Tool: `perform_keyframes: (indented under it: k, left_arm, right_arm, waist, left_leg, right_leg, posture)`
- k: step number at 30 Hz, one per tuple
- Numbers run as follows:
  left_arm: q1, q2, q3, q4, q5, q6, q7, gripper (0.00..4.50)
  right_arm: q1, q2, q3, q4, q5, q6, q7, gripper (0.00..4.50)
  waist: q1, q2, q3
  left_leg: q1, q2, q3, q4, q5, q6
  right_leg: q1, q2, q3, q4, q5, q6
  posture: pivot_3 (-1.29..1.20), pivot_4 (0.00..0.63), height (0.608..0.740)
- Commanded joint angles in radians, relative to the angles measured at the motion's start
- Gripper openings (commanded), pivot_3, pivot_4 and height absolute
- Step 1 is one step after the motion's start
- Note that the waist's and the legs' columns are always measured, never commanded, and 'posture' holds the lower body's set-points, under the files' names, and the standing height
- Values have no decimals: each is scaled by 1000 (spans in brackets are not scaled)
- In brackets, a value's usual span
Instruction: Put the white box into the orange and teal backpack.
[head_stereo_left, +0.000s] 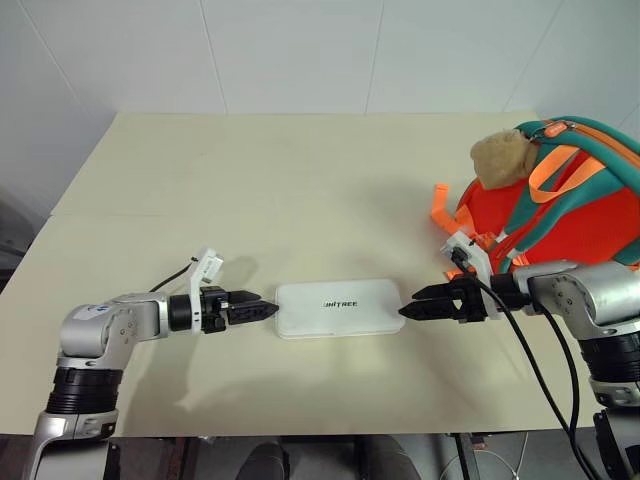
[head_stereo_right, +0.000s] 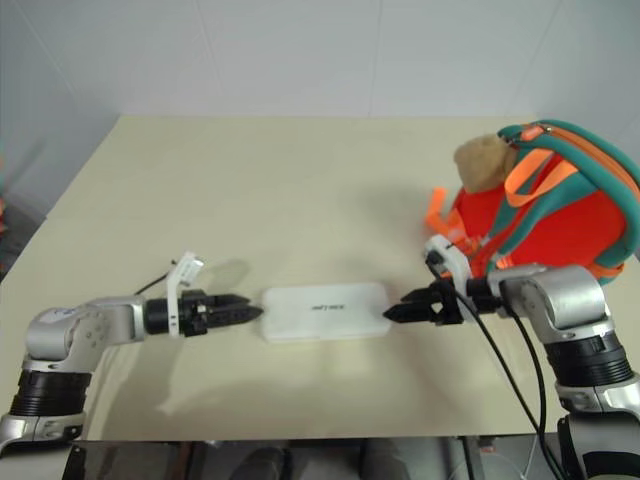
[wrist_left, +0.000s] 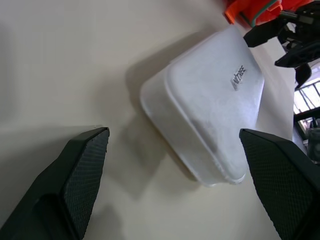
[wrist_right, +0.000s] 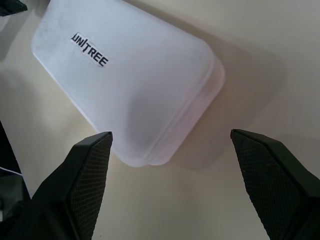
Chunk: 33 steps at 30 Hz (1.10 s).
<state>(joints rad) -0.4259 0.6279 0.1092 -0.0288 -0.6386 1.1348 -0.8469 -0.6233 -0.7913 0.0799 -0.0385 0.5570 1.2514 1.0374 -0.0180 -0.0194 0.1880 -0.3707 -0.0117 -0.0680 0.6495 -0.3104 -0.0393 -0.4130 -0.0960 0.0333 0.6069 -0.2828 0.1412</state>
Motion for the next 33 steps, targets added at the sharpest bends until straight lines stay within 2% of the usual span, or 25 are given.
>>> perform_keyframes:
  k: [1,14,26,33]
  left_arm:
    - [13,-18,-38,-12,-7,15,11,4445]
    - [-8,-88,-118,63,27,-12,31,4445]
    - [-89,-146,-75,101,-83,203,36,4445]
    - [-97,-110,-70,134,-40,150,33,4445]
  right_arm:
    - [-5,20,-11,-42,36,18,-18,4500]
    - [-10,58,26,-54,44,-5,-48,4500]
    - [-12,81,17,-69,52,-11,-76,4500]
    - [-1,85,7,-80,62,-9,-96,4500]
  waist:
    - [3,0,0]
    - [23,0,0]
    - [21,0,0]
    - [17,0,-1]
  left_leg:
    - [0,0,0,0,0,0]
    - [1,-3,0,2,1,-1]
    - [0,-3,-1,1,2,-1]
    - [0,-3,0,0,3,-3]
  right_leg:
    - [0,0,0,0,0,0]
    - [2,-3,0,-1,1,1]
    - [3,-3,0,0,1,2]
    - [2,-3,0,-2,1,2]
  posture:
    - [0,150,740]
    - [0,150,740]
    - [0,150,740]
    - [0,150,740]
